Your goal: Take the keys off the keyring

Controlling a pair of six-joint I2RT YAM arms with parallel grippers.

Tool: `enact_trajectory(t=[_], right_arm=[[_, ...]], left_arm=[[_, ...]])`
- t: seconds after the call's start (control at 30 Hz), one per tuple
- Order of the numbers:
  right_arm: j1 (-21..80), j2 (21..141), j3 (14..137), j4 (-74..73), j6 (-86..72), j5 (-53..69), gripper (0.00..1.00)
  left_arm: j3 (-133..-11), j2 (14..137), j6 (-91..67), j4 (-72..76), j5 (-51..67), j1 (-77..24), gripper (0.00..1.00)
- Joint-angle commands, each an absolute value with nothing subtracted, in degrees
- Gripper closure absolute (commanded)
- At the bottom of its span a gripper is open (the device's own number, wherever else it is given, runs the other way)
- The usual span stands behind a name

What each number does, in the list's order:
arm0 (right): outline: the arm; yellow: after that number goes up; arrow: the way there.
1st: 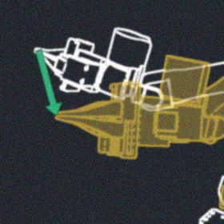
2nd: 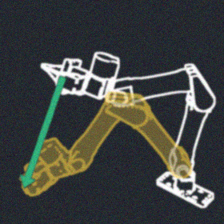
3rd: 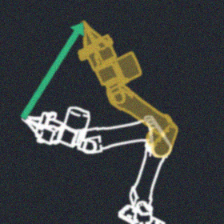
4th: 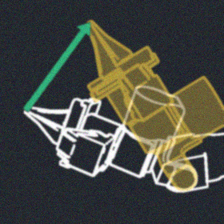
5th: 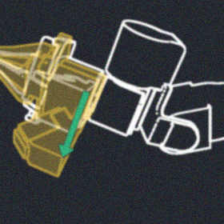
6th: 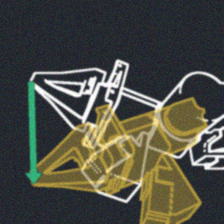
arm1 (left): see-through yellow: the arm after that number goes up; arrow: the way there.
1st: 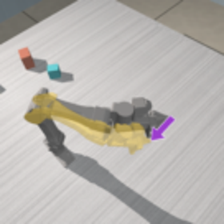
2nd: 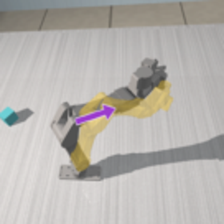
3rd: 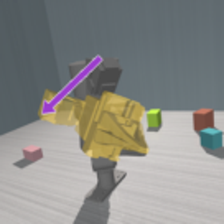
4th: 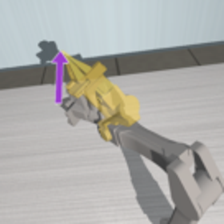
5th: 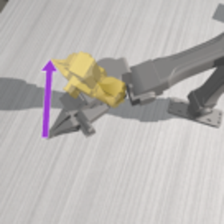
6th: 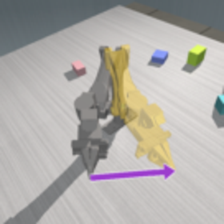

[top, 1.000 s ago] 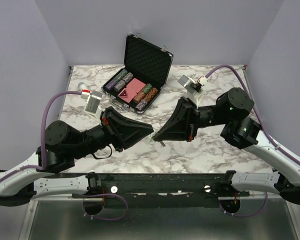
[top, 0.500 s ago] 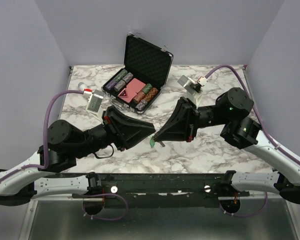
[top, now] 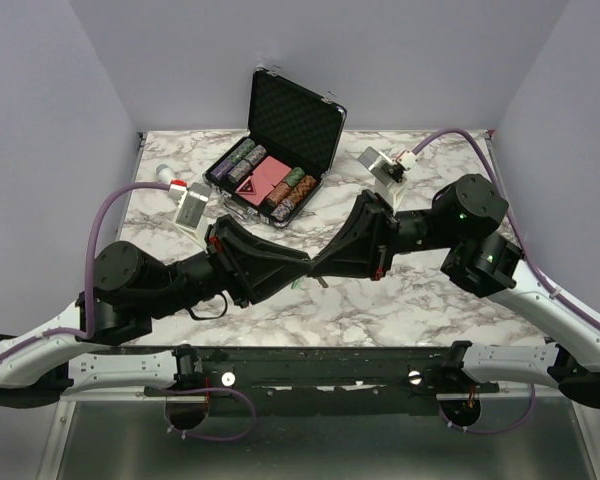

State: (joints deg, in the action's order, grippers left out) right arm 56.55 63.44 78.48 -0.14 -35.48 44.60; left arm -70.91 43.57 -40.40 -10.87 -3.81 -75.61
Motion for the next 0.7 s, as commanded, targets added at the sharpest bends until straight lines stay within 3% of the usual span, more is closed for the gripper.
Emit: enact_trajectory(t=[0.0, 0.1, 0.23, 0.43, 0.67], right_arm=[[56.5, 63.5, 80.3, -2.3, -33.7, 40.9, 0.99], [56.4, 63.5, 80.3, -2.3, -33.6, 40.8, 0.99], [56.4, 63.7, 80.2, -2.7, -33.6, 41.0, 0.99], [56.4, 63.5, 79.8, -3.0, -33.8, 41.5, 0.99], [56.4, 62.9, 78.2, -2.9, -34.3, 41.2, 0.99]], left_arm=[[-71.4, 43.3, -40.2, -11.4, -2.3, -76.5, 0.65], [-71.3, 43.6, -40.1, -11.7, -2.7, -76.8, 0.65], [-71.5, 43.7, -39.6, -11.5, -3.8, -77.5, 0.73], [-72.8, 44.4, -38.6, -12.9, -4.7, -77.9, 0.99], [-76.3, 47.1, -36.0, -18.5, -4.8, -79.5, 1.0]])
